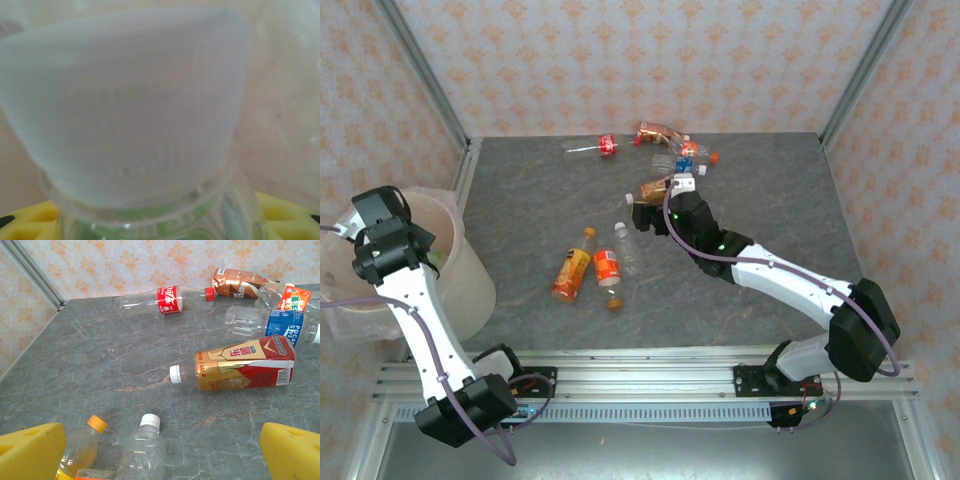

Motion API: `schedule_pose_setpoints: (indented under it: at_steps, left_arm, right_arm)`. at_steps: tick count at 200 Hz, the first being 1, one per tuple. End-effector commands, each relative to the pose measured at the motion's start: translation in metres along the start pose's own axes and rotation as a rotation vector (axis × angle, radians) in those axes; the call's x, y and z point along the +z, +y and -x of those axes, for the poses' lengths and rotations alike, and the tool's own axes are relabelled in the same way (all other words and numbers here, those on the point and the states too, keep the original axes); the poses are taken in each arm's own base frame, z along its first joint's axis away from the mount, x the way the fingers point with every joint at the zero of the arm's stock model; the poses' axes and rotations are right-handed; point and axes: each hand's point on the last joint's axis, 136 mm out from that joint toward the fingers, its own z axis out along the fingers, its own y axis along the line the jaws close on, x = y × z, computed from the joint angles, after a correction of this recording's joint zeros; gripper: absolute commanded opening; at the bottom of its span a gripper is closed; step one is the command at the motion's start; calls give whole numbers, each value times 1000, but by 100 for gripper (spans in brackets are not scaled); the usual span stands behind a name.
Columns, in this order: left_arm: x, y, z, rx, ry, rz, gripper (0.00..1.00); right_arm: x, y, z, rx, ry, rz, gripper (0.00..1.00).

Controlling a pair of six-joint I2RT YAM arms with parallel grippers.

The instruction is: Put the plastic bottles in the bin

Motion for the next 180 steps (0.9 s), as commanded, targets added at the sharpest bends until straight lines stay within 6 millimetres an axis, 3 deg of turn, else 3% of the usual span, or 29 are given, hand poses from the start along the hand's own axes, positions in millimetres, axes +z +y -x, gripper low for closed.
schedule_pose_setpoints:
  at_steps: [1, 24, 63, 106, 140, 180]
  left_arm:
    - [10, -6, -4, -74, 29, -23, 68]
    - [6, -11, 0, -82, 29, -48, 79]
    - [-13, -17, 12, -62, 4, -96, 84]
    - [-68, -35, 23, -75, -82, -267, 85]
    - [-107, -92, 10, 15, -69, -505, 87]
    - [-128, -166, -40, 345, -63, -585, 99]
  right_arm:
    - [-1, -3, 6, 12, -8, -19, 99]
    - [-3, -5, 6, 6, -10, -31, 99]
    - [-4, -5, 5, 10, -8, -22, 99]
    - [-4, -5, 6, 19, -13, -23, 99]
    - [-7, -7, 8, 41, -27, -32, 99]
    - [-8, -11, 8, 60, -33, -49, 99]
